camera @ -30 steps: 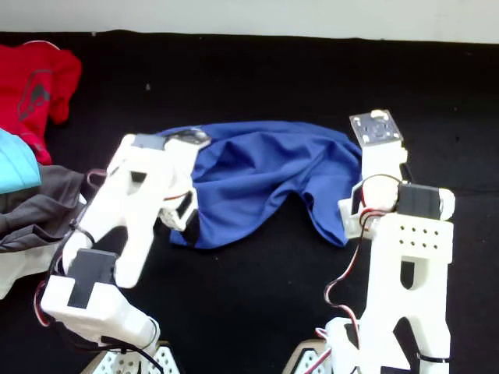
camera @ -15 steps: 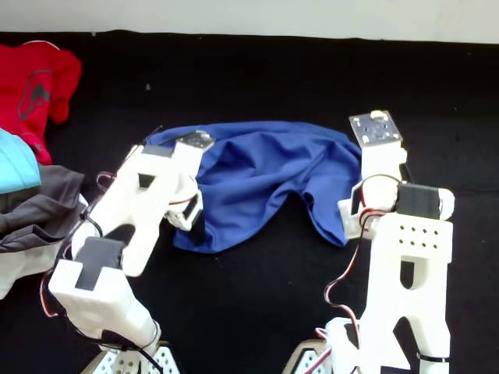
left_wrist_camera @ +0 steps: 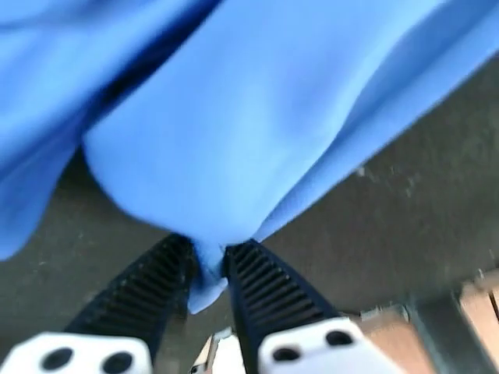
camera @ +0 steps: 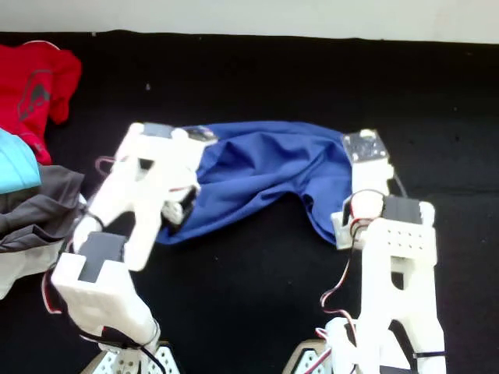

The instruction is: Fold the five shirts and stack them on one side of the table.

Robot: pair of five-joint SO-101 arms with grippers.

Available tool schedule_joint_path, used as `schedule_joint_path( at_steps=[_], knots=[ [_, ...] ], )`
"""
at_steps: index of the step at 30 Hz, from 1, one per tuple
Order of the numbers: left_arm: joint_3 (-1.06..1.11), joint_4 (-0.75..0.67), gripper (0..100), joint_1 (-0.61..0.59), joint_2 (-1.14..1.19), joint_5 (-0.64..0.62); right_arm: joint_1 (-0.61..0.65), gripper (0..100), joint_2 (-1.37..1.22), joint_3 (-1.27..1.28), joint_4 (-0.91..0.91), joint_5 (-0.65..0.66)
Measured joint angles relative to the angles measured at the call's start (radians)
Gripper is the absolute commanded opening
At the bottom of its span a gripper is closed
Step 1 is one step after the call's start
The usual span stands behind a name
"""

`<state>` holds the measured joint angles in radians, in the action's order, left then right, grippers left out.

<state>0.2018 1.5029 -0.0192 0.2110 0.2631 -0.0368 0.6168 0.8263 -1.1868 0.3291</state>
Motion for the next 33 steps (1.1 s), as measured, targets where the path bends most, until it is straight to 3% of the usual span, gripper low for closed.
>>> schedule_joint_path(
  at_steps=[6,11,15,21,28,33],
  knots=[
    [-0.009,0.026,1,-0.164,-0.118,0.0,0.012,24.1,0.0,0.043,0.098,-0.132],
    [-0.012,0.048,1,-0.204,-0.123,0.0,0.141,27.8,-0.063,0.043,0.104,-0.221],
    [-0.018,0.046,1,-0.236,-0.123,0.0,0.189,27.8,-0.187,0.04,0.112,-0.227],
    [-0.018,0.028,1,-0.338,-0.123,0.0,0.153,27.8,-0.339,0.04,0.209,-0.209],
    [-0.018,0.028,1,-0.384,-0.123,0.0,0.087,27.8,-0.348,0.037,0.157,-0.198],
    [-0.018,0.025,1,-0.365,-0.123,0.0,0.123,27.8,-0.298,-0.037,0.095,-0.183]
  ],
)
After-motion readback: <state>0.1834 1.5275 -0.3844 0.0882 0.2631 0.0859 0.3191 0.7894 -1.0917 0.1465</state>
